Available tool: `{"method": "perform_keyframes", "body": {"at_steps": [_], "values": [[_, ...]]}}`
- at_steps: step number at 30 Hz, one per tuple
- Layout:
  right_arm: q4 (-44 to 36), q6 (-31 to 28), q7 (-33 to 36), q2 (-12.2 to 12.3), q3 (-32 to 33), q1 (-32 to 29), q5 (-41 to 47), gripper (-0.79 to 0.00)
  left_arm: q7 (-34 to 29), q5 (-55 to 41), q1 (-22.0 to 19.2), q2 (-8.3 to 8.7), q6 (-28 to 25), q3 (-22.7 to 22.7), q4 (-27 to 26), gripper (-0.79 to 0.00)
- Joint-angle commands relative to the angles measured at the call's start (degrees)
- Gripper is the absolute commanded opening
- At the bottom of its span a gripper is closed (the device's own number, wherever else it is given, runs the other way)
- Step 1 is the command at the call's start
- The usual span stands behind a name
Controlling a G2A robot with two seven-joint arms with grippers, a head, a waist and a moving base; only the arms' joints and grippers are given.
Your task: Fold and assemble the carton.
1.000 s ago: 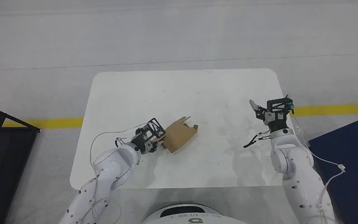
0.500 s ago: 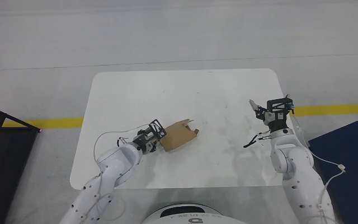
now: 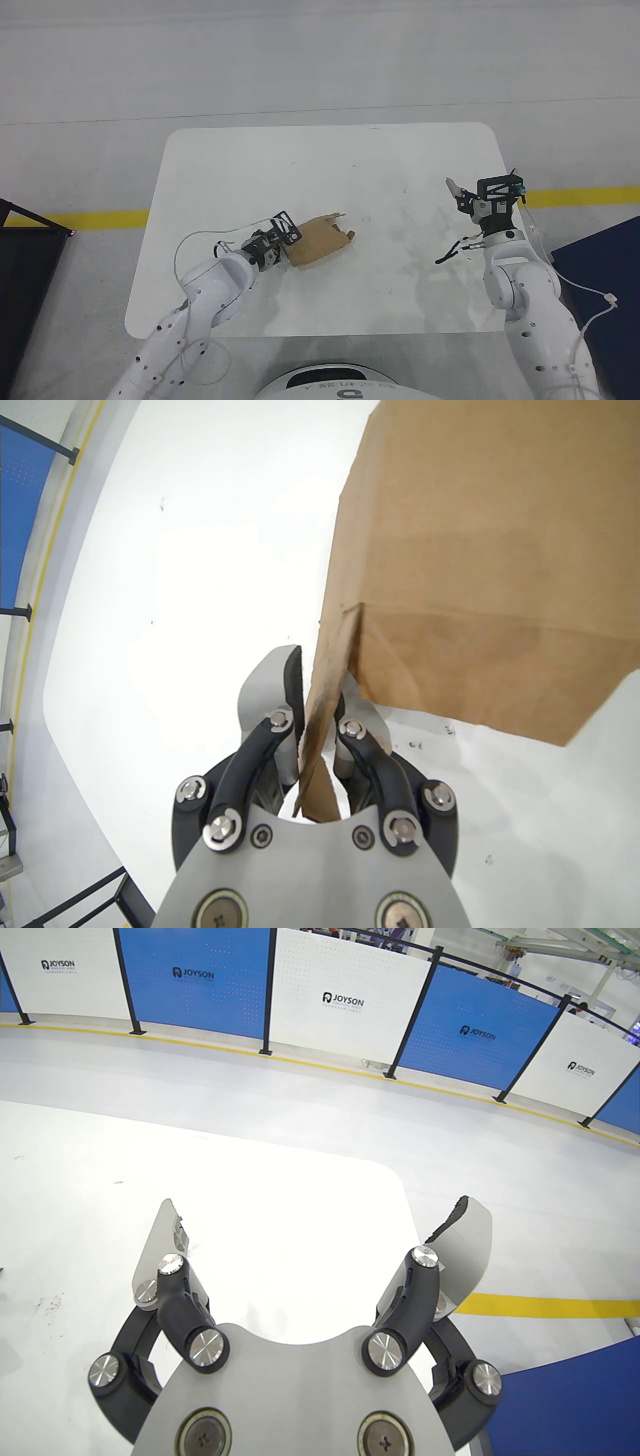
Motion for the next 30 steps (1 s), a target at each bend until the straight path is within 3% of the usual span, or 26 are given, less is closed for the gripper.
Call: {"method": "perform_keyframes", "body": {"at_steps": [1,13,24,30], "values": [[0.0,0.0,0.0,0.0,0.0,0.0,0.0,0.000,2.2,0.3,0.1,0.06,0.0,-0.3,0.1,-0.785],[0.0,0.0,0.0,0.0,0.0,0.0,0.0,0.000,19.2,-2.8,1.1,0.89,-3.6,-5.4,-1.7,-0.785],[0.0,0.0,0.0,0.0,0.0,0.0,0.0,0.000,37.9,-9.5,2.8,2.77,-18.5,-14.7,-5.2,-0.785],[0.0,0.0,0.0,0.0,0.0,0.0,0.0,0.000,43.2,-17.6,3.4,3.65,-29.0,-19.2,-6.2,-0.785]]}}
